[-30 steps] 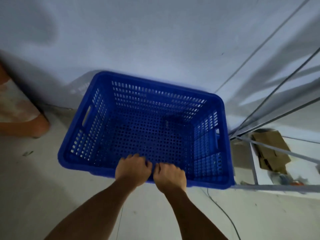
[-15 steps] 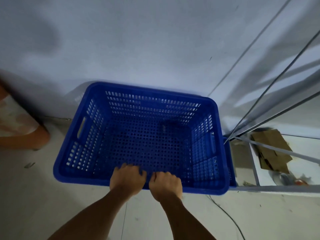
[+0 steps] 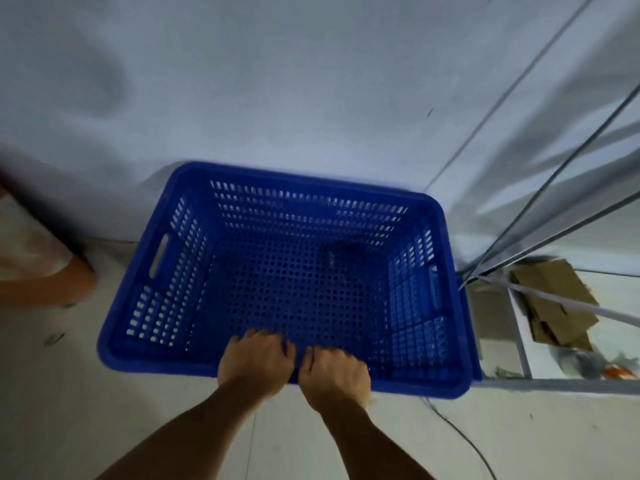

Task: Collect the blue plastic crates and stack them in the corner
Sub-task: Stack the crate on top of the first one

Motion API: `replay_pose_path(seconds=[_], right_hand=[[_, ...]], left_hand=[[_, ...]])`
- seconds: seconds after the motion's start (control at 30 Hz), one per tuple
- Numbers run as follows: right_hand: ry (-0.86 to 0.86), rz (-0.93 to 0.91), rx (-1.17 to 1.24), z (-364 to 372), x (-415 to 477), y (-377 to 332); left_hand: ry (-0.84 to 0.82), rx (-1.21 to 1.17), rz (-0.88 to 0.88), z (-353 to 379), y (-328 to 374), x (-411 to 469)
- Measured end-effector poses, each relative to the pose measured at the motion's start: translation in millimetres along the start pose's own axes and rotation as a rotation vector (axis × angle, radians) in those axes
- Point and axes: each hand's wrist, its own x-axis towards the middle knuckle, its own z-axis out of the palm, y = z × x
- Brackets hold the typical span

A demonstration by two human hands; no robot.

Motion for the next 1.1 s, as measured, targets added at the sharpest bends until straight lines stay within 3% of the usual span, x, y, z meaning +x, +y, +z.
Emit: replay_pose_path(seconds=[0.2, 0.33, 0.53, 0.77, 0.83, 0.9, 1.1], right_hand=[[-0.139, -0.048, -0.012, -2.8, -6.9, 0.1], [-0.144, -0.073, -0.006, -5.0, -4.7, 2.1], [-0.17, -0.147, -0.053, -6.3, -0.6, 5.0], [0.227, -0.086, -0.066, 21.6, 7.2, 5.0], [0.227, -0.091, -0.051, 28.8, 8.1, 5.7], [0.226, -0.098, -0.049, 23.6, 2.3, 4.5], [0.215, -0.094, -0.095, 19.1, 4.2, 4.6]], left_hand=[[-0.074, -0.123, -0.051, -0.8, -0.4, -8.7], [-0.066, -0.189, -0.056, -3.0, -3.7, -8.7], [-0.032, -0.089, -0.024, 2.4, -2.6, -7.0], [0.058, -0.023, 0.059, 8.2, -1.8, -0.9], [0.131, 0.013, 0.072, 16.3, -3.1, 1.1], [0.06, 0.007, 0.064, 7.7, -0.3, -5.0], [0.056, 0.031, 0.043, 4.3, 0.9, -5.2]])
